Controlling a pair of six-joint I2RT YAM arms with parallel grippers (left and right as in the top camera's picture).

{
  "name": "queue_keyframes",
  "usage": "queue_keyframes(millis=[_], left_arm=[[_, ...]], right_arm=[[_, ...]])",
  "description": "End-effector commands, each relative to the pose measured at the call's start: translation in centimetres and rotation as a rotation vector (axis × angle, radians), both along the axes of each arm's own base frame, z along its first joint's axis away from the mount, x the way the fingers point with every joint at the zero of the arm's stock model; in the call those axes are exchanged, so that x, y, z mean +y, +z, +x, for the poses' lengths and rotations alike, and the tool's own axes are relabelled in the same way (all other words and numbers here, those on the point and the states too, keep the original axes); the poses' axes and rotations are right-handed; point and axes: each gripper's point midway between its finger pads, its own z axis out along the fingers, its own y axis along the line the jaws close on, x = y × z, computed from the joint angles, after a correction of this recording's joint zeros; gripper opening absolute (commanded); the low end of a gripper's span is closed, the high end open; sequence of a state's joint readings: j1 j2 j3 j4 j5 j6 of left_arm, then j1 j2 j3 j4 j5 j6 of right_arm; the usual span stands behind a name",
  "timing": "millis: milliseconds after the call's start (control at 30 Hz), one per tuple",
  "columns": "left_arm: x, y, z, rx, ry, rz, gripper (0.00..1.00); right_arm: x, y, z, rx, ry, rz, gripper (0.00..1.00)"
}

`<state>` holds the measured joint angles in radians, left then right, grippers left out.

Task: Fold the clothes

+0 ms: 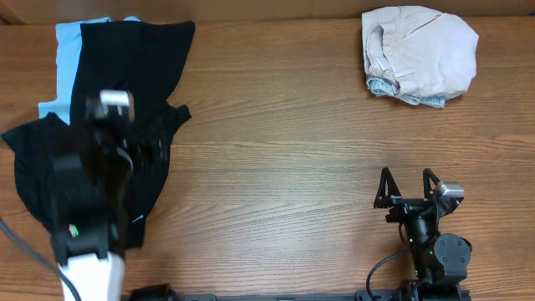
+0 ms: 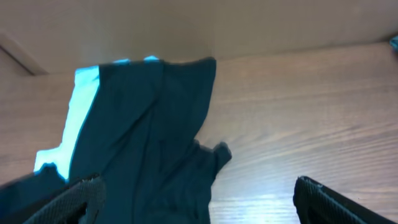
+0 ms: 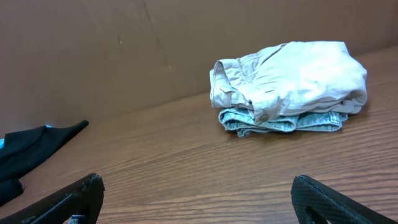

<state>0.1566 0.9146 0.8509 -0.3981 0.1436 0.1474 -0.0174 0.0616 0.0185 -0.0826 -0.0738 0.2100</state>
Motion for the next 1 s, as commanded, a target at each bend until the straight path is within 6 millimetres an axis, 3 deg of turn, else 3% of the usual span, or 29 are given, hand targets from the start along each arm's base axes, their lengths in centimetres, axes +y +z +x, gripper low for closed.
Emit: queue_keyframes(millis=[0,167,400,600,833,967], left_arm=[[-0.5,-2.0,-2.8,-0.109,-0.019,0.042,1.0],[-0.8,-4.2,-4.6,-0.279,-0.017,0.071,1.0],[-1.4,-5.9,-6.3,-0.437,-0.008,0.102,1.0],[-1.8,-7.8,-7.0,-0.464,-0.003,0.106,1.0],[-2.1,-10.5,-8.0,-0.369,-0.018,0.1,1.0],[-1.9,-10.1,-8.0,-0.383,-0.005,0.086,1.0]], right_arm=[[0.0,-0.2,0.0,-0.004,-0.004,0.007,1.0],[0.0,-0.2,0.0,-0.004,-0.004,0.007,1.0],[0.0,-0.2,0.0,-0.004,-0.004,0.007,1.0],[0.0,-0.2,0.0,-0.004,-0.004,0.007,1.0],[0.0,-0.2,0.0,-0.004,-0.004,0.007,1.0],[0.0,-0.2,0.0,-0.005,-0.004,0.007,1.0]])
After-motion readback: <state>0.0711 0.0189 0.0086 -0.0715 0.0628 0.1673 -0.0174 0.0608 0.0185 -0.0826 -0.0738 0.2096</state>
